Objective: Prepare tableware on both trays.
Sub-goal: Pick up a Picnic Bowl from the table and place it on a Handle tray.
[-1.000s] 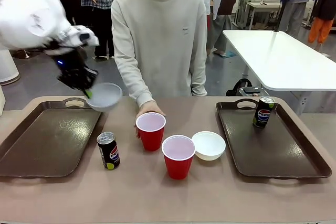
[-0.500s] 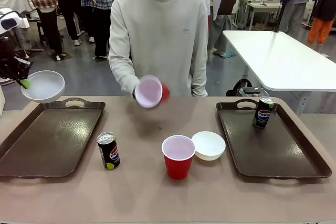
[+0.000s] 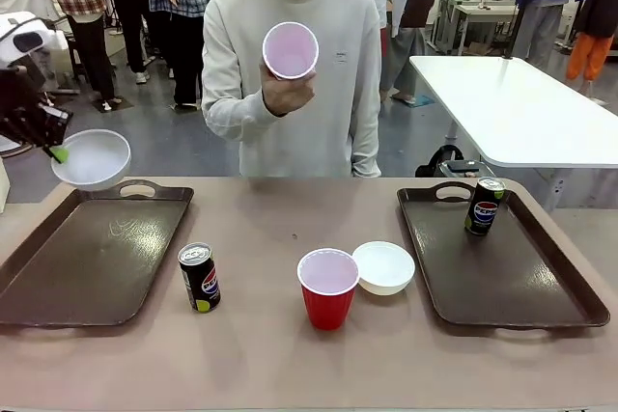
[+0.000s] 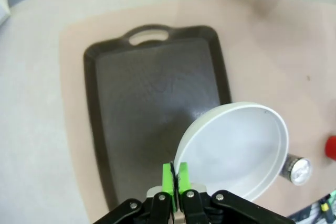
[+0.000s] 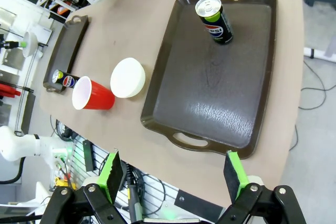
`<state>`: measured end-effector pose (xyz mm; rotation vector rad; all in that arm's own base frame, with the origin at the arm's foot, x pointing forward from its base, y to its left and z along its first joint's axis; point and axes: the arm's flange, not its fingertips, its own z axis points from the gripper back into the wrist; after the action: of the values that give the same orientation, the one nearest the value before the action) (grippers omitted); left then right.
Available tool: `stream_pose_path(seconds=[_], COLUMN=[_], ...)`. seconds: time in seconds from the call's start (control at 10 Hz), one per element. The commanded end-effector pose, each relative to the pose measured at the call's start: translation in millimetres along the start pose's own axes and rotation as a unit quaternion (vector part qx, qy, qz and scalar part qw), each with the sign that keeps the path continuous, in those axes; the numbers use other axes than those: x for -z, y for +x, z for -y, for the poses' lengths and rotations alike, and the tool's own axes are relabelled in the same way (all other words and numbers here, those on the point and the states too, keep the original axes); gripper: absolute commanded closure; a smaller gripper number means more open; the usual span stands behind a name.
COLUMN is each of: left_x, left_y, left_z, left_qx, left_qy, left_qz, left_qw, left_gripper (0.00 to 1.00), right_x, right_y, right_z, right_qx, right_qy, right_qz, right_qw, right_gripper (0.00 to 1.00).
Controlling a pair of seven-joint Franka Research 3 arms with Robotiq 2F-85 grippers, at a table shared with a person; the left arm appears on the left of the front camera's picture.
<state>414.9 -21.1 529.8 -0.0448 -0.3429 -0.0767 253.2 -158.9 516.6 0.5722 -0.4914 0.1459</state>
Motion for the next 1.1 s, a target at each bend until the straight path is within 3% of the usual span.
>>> stream_pose_path(seconds=[0.0,0.4,0.8,1.0], left_x=[30.7,90.7,139.1,139.1], left_y=[-3.3,-39.5,-60.4,-63.4], left_z=[-25.5,-57.0,-65.4,-63.6], left_qx=[0.001,-0.022,-0.007,0.0], left_qy=[-0.014,0.005,0.052,0.059], left_qz=[-0.044,-0.167,-0.202,-0.2], left_qw=[0.999,0.986,0.978,0.978], left_gripper=[0.96,0.96,0.96,0.96], right_x=[0.8,0.8,0.8,0.8], right_y=[-0.5,-0.5,-0.5,-0.5], right_z=[1.7,1.7,1.7,1.7], right_qx=[0.001,0.001,0.001,0.001], right_qy=[0.002,0.002,0.002,0.002], right_qz=[-0.001,-0.001,-0.001,-0.001], right_qw=[1.0,1.0,1.0,1.0], right_gripper=[0.0,0.0,0.0,0.0])
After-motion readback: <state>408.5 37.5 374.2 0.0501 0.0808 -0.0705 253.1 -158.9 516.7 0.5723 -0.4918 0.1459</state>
